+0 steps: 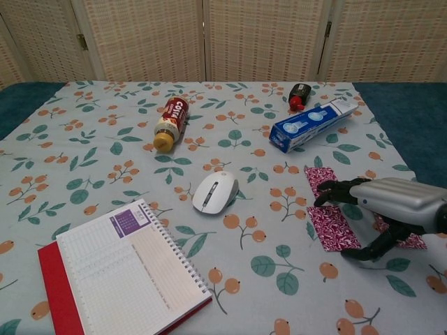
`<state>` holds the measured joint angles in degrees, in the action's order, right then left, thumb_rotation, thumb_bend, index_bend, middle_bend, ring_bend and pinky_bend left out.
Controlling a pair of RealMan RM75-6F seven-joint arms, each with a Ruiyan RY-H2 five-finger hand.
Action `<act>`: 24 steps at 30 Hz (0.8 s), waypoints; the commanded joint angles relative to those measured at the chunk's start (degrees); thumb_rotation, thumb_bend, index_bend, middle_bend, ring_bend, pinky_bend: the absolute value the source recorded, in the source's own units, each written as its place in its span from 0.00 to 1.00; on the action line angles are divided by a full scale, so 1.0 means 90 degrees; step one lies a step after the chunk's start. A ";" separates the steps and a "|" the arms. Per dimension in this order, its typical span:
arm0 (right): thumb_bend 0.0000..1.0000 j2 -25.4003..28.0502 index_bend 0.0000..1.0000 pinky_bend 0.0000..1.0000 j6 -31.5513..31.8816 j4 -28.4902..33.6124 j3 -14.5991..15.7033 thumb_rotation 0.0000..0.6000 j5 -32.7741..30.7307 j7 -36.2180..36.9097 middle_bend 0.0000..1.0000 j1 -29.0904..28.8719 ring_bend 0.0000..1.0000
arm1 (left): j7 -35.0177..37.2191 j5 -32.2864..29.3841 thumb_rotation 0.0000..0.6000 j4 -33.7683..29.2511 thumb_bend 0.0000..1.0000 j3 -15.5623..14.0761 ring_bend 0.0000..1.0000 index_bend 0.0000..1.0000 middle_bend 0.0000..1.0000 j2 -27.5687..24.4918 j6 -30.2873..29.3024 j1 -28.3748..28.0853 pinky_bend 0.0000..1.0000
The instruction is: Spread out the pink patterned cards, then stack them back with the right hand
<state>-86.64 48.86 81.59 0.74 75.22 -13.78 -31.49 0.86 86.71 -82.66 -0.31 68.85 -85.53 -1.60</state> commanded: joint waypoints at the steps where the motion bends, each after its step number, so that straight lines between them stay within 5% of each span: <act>1: 0.34 -0.0019 0.23 0.00 0.0011 -0.0023 -0.0010 0.71 -0.0024 -0.0018 0.04 0.0002 0.00 | 0.0015 0.0001 1.00 0.0018 0.18 -0.0005 0.07 0.10 0.03 0.0004 -0.0002 0.0006 0.00; 7: 0.34 -0.0010 0.31 0.00 0.0073 0.0026 -0.0008 0.71 -0.0009 -0.0025 0.05 0.0017 0.00 | 0.0061 -0.0008 1.00 0.0067 0.18 -0.0010 0.07 0.10 0.03 0.0020 -0.0001 0.0018 0.00; 24: 0.34 0.0215 0.31 0.00 0.0533 0.0415 -0.0078 0.71 0.0086 0.0071 0.06 0.0181 0.00 | 0.0178 0.0001 1.00 0.0183 0.18 0.0000 0.07 0.10 0.03 0.0054 -0.0003 0.0017 0.00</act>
<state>-85.18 52.96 84.70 0.08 75.82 -13.29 -30.28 2.42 86.73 -81.03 -0.34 69.34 -85.56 -1.42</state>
